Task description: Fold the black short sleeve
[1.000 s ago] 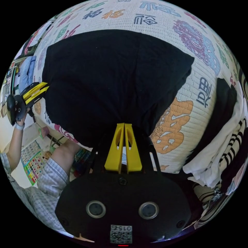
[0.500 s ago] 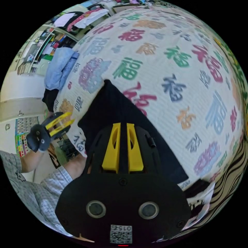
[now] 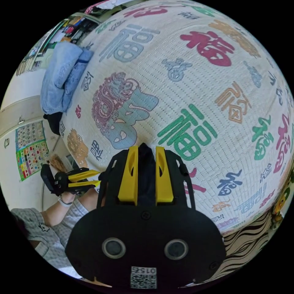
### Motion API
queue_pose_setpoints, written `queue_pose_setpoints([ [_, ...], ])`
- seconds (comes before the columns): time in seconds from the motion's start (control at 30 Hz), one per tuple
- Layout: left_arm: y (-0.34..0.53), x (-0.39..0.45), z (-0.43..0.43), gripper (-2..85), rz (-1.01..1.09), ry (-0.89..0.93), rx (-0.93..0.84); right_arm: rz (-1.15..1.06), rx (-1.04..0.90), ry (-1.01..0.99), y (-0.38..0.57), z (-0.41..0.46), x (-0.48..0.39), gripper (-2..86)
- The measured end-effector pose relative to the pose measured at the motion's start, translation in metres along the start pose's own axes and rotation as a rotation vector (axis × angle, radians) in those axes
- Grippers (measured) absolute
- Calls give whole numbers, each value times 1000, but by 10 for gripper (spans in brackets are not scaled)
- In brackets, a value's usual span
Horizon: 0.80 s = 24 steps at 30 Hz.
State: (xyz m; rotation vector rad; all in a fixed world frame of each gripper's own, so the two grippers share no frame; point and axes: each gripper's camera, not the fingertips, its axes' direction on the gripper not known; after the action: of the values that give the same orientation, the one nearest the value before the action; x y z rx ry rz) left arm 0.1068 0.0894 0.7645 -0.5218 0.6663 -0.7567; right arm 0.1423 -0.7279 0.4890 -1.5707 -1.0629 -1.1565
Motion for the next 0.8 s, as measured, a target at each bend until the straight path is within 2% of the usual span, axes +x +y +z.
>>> queue_pose_setpoints([
  [0.07,-2,-5,11,74,2,17,-17,0,-78,44,-6,10,-3,70],
  [0.23,-2,-17,27,11,-9,37,-11,-49,-95,69,1,3,-5,14],
  [0.4,18,-4,9,1,48,55,84,-116,25,8,40,-31,-2,-1],
  [0.67,72,113,4,-1,398,-25,182,-165,350,-277,217,-92,63,-4],
  [0.73,91,163,23,-1,572,-88,192,-150,389,-315,260,-93,85,-4],
  [0.8,101,194,45,0,651,-93,179,-113,408,-315,302,-87,108,-3],
])
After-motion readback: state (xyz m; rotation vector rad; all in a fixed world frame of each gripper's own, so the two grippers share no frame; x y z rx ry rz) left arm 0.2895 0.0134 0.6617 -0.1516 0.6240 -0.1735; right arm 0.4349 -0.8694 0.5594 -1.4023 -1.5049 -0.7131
